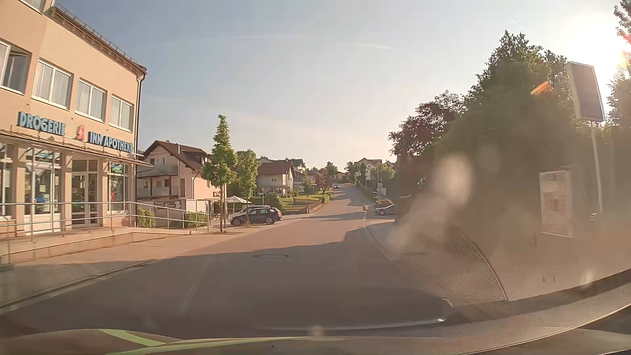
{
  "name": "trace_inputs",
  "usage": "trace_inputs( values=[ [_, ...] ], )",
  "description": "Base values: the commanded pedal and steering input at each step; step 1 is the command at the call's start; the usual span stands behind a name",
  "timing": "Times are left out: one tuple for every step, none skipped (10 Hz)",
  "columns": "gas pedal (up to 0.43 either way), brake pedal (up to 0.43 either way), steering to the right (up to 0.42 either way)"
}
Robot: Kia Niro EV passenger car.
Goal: Follow the waypoints while adhering to traffic rules and regulations
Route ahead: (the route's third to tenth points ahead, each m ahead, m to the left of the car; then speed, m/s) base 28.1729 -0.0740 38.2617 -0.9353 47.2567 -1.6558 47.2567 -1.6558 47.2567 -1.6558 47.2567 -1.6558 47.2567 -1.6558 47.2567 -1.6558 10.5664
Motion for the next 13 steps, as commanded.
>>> trace_inputs(
  values=[
    [0.000, 0.000, 0.039],
    [0.000, 0.000, 0.036],
    [0.000, 0.000, 0.034],
    [0.000, 0.000, 0.032],
    [0.000, 0.000, 0.030],
    [0.000, 0.006, 0.030],
    [0.000, 0.012, 0.028],
    [0.000, 0.018, 0.025],
    [0.000, 0.018, 0.023],
    [0.000, 0.024, 0.019],
    [0.000, 0.030, 0.018],
    [0.000, 0.030, 0.018],
    [0.000, 0.030, 0.018]
  ],
)
